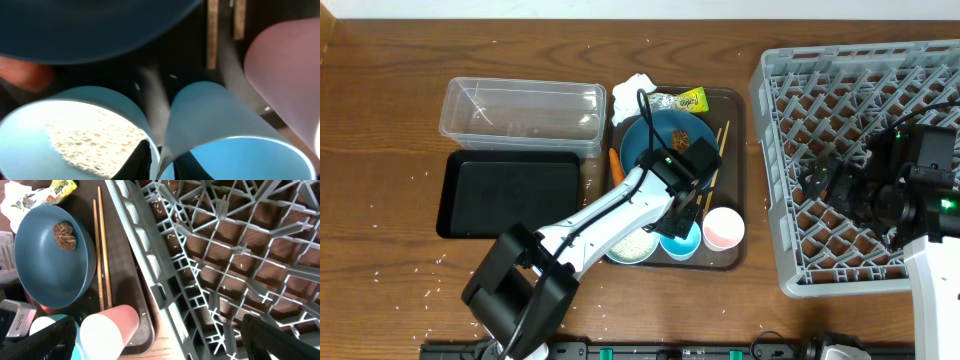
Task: Sort waste into correct bins and load items into the dishwasher rack
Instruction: 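Reach the left gripper to the small light-blue cup and grasp it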
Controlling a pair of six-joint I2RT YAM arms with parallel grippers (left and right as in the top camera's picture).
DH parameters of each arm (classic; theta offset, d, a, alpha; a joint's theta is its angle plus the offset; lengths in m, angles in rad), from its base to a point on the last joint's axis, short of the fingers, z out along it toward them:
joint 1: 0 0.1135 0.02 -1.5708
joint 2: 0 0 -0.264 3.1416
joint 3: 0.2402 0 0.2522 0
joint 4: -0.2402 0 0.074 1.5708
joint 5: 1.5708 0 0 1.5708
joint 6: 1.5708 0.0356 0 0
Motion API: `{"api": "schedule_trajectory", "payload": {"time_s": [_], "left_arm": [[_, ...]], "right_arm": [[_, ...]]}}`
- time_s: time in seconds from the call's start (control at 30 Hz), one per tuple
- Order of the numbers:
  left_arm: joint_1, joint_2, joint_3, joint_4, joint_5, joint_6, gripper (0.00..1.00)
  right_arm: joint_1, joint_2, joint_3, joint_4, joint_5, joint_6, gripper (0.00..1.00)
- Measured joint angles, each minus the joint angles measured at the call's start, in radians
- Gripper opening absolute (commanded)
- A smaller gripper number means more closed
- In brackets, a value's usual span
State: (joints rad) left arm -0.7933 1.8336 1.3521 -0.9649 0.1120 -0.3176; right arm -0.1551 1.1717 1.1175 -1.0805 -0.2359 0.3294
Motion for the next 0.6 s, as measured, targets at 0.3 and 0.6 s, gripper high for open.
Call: {"api": "schedule_trajectory", "payload": {"time_s": [0.3,0.6], "left_arm": [[0.000,0.000,-0.047,0.034,0.042,0.000,0.11],[0.000,-0.013,-0.084,0.022,0.046,0.000,0.06]], "right_arm": [[0.000,0.000,0.000,0.000,0.002,0.000,0.99],[0.000,0.000,0.000,0.000,0.016,0.000,0.99]]}}
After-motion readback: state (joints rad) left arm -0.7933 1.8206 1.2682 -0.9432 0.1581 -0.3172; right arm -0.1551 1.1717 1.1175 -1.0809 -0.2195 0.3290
